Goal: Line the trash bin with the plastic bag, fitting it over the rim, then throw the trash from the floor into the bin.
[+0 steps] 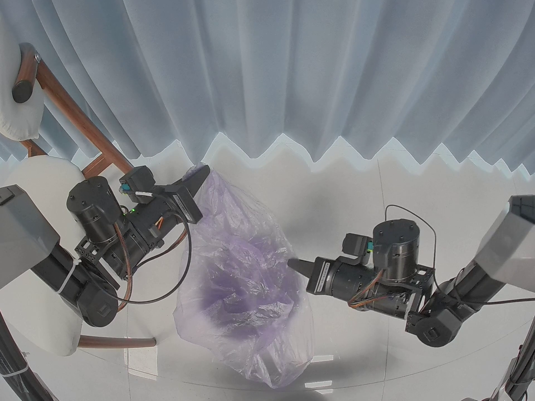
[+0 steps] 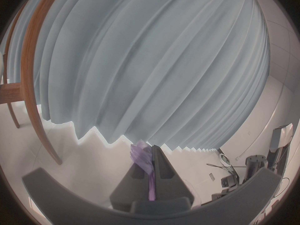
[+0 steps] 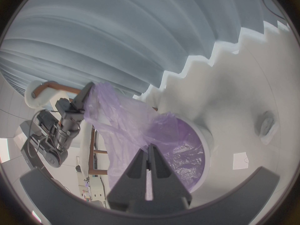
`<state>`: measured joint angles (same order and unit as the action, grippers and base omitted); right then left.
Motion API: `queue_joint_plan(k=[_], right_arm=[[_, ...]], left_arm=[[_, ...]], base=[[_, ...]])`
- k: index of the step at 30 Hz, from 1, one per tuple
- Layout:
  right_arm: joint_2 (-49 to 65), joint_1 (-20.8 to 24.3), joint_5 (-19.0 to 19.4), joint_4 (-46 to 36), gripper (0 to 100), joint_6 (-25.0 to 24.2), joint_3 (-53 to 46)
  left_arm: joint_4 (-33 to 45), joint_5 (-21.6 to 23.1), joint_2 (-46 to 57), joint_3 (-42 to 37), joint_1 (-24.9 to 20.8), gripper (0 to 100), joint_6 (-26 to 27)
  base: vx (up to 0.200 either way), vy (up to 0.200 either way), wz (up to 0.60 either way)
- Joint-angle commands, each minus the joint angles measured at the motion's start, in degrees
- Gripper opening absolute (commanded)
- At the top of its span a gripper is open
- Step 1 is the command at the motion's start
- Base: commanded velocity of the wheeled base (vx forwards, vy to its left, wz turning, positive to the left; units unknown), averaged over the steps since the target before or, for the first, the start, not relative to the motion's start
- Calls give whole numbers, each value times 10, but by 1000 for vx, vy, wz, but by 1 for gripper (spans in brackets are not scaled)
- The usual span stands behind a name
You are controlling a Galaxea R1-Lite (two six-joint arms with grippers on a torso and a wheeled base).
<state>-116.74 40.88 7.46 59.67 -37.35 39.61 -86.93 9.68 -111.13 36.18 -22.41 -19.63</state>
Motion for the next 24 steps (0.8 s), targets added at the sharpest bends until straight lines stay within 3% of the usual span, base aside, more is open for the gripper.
queue_joint_plan(k=[1,5,6,11,15,18,21,22,24], right_arm=[[69,-23,0,-3,0,1,-34],[76,-44,3,0,0,4,-67],[73,-48,2,2,0,8,-72],[72,-62,2,3,0,24,-72],[65,-76,2,3,0,47,-59],[60,-75,2,4,0,50,-55],[59,-75,1,3,0,52,-52],[56,-73,0,3,0,63,-49],[52,-73,0,3,0,81,-48]], left_arm=[[5,12,10,-1,-11,0,0],[14,25,4,-1,-24,0,2],[14,28,2,-1,-24,100,3],[11,27,-7,4,-24,100,4],[41,31,49,-8,-23,100,1],[118,55,116,-51,-33,100,4],[136,59,130,-59,-35,100,6],[210,61,173,-69,-42,100,28],[259,63,199,-65,-43,100,38]], base=[[0,0,0],[0,0,0],[0,0,0],[0,0,0],[0,0,0],[0,0,0],[0,0,0],[0,0,0],[0,0,0]])
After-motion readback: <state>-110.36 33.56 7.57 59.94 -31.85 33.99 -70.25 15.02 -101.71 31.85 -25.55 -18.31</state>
